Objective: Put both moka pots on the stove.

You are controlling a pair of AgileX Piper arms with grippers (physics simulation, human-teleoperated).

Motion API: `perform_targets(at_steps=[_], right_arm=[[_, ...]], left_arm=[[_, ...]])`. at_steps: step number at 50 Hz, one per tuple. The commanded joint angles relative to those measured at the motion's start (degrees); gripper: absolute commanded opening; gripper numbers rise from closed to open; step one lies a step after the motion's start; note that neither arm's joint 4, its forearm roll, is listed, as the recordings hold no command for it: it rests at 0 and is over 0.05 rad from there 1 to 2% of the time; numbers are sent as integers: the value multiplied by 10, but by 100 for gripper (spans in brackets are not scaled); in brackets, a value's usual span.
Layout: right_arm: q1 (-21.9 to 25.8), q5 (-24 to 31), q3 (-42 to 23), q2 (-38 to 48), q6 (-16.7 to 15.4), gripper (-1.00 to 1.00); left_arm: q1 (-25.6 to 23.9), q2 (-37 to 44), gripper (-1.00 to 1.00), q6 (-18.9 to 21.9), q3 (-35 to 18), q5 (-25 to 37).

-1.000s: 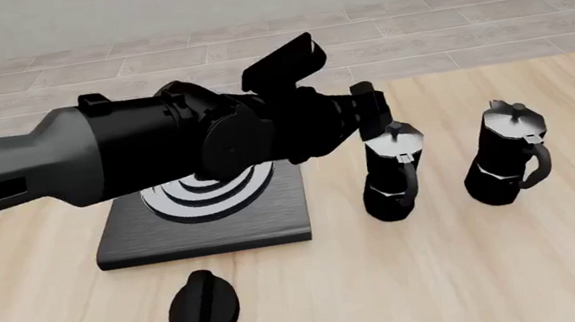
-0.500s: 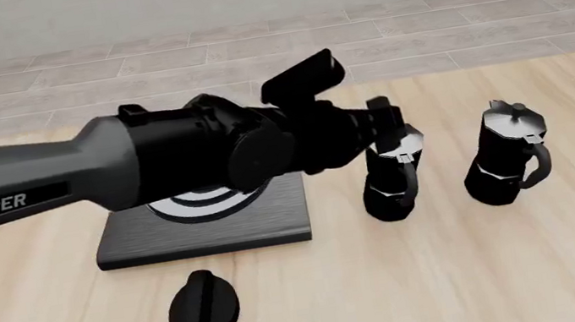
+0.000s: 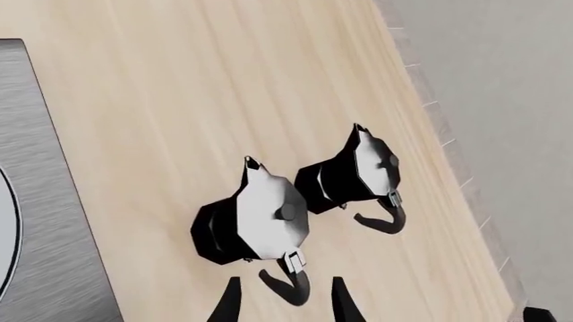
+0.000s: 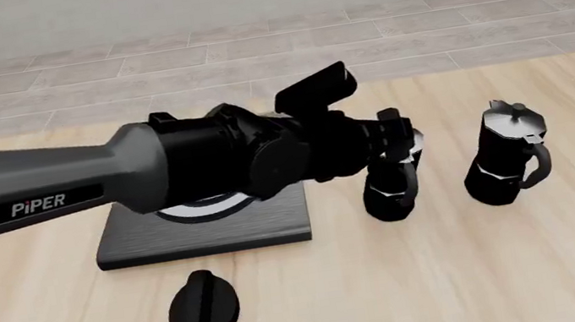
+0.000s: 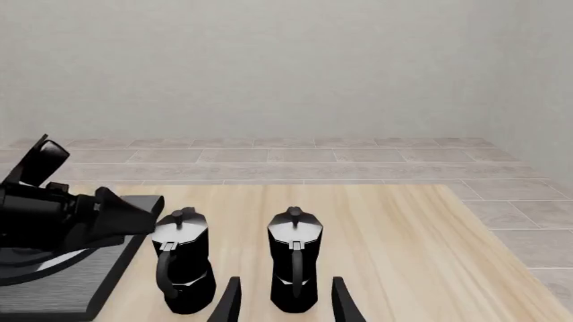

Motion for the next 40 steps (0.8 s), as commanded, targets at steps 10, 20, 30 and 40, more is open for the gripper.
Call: perform_targets(at_steps=[10,20,30,40], right_arm=[[0,0,0,0,0,100],[0,0,0,0,0,100],[0,0,0,0,0,100],[0,0,0,0,0,100]], left_arm=[[-17,25,100,-7,-7,-9],[-18,39,100,-10,-20,-6],[-19,51,100,-6,-28,-5],[-24,63,100,-10,-36,-5]])
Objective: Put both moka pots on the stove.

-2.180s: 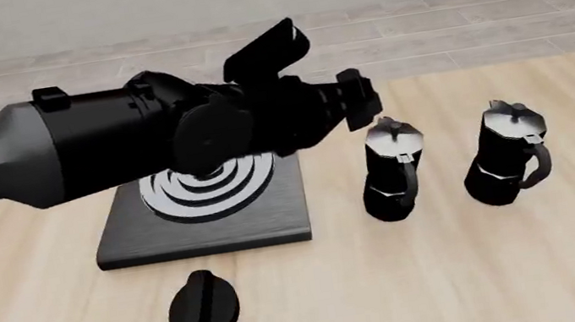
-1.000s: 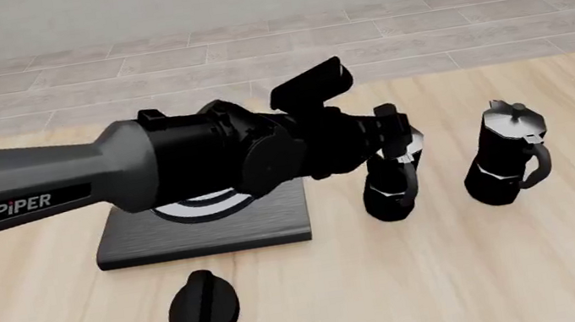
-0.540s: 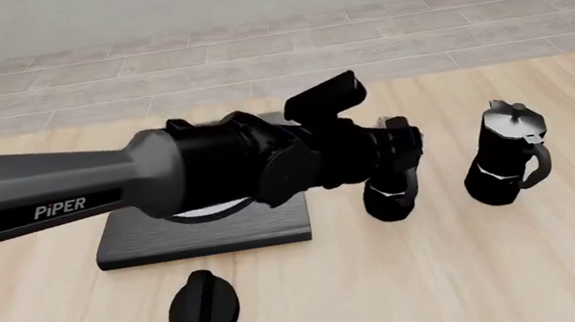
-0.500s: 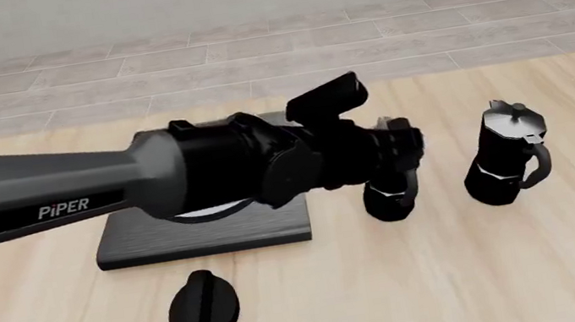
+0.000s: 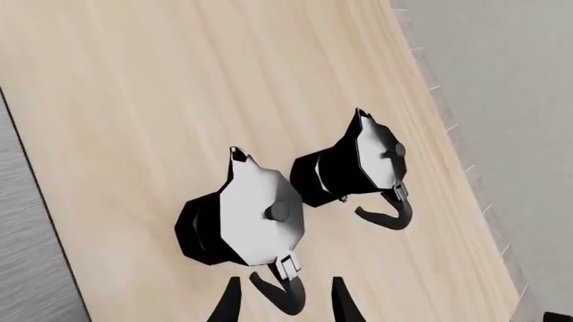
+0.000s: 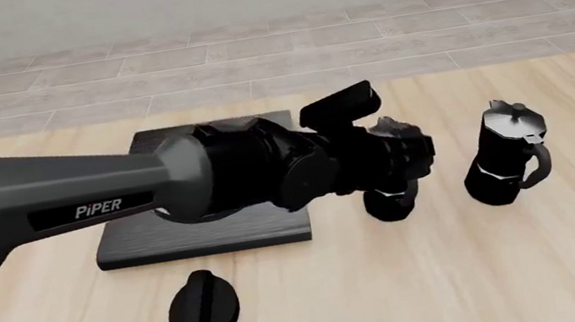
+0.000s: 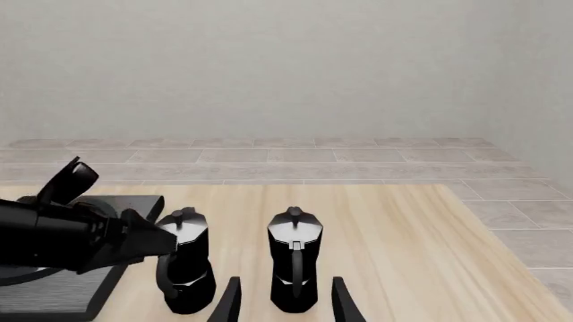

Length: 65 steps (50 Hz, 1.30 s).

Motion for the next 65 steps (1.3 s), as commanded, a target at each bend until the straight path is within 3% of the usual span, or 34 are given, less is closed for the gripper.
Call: perform_targets(at_steps=[1,54,55,65], right_arm=[[0,0,0,0,0,100],[0,0,0,0,0,100],[0,0,0,0,0,100],[0,0,0,0,0,100]], left_arm=[[-4,14,100,-2,-9,-1],[-12,71,100,-22,-7,-27],[-12,71,-100,-21,-7,-27],[-5,67,-100,-17,-7,-18]])
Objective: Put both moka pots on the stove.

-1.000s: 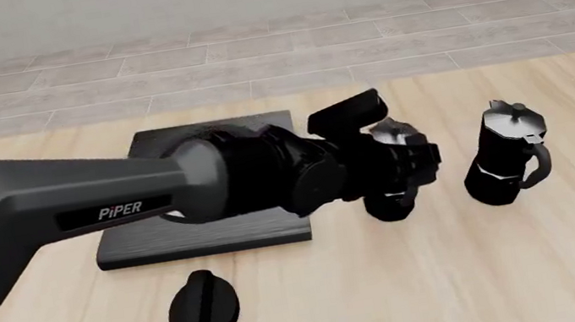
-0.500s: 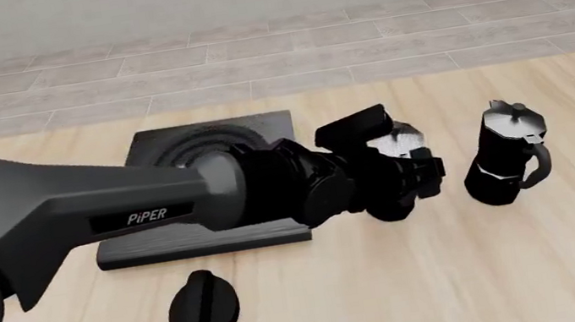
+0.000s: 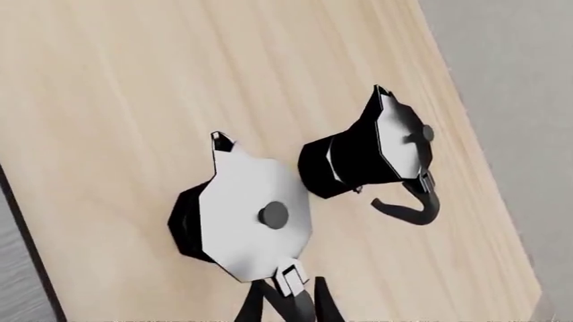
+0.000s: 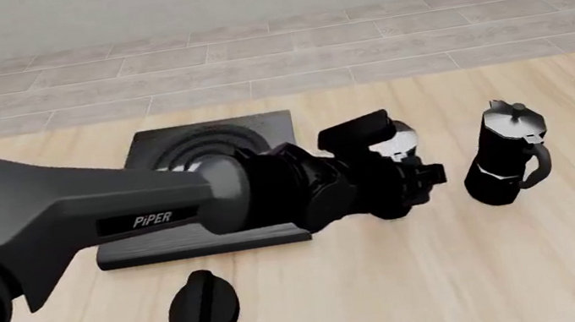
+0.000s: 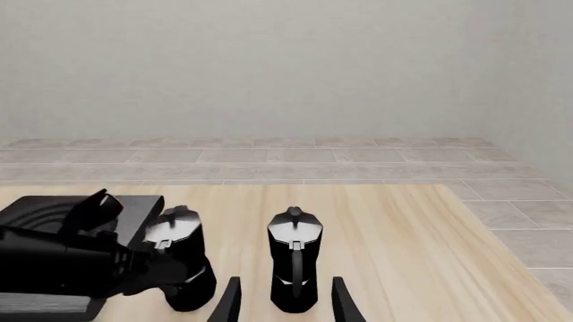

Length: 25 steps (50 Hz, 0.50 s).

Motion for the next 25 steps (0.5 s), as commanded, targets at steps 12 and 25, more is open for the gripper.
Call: perform_targets(at_steps=[12,25], right_arm=[[0,0,0,0,0,100],[0,0,0,0,0,100]], left_arm=[[28,-28,-100,26,1,36],[45,-114,-100,47,13,81]])
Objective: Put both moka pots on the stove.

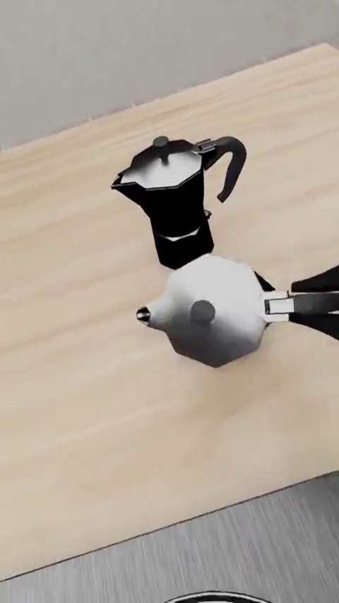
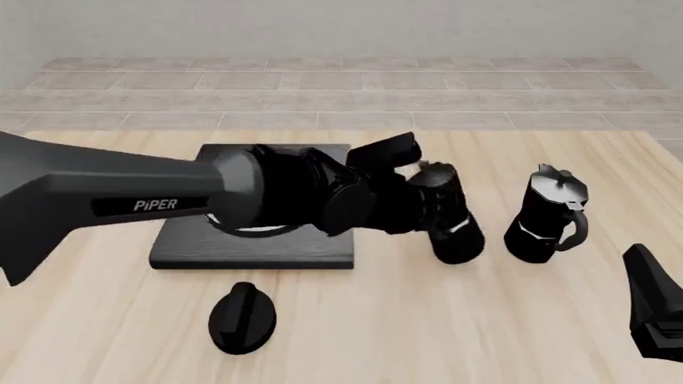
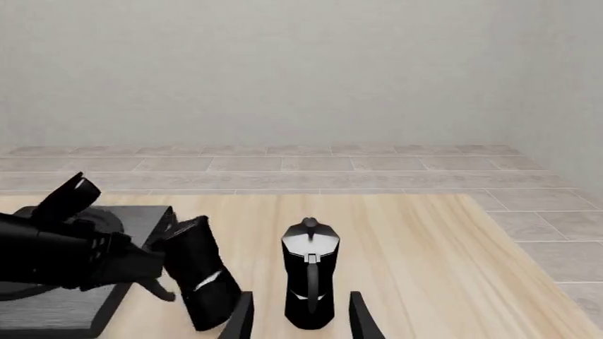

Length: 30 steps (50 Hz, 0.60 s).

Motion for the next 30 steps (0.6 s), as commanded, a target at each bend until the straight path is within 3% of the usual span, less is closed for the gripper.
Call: perform_targets(at_steps=[1,13,30], right_arm=[[0,0,0,0,0,100],[0,0,0,0,0,100],[0,0,0,0,0,100]], left_arm=[[15,-68,-100,27,-1,27],[30,-132,-100,37,5,60],[45,-208,-100,44,54,61]])
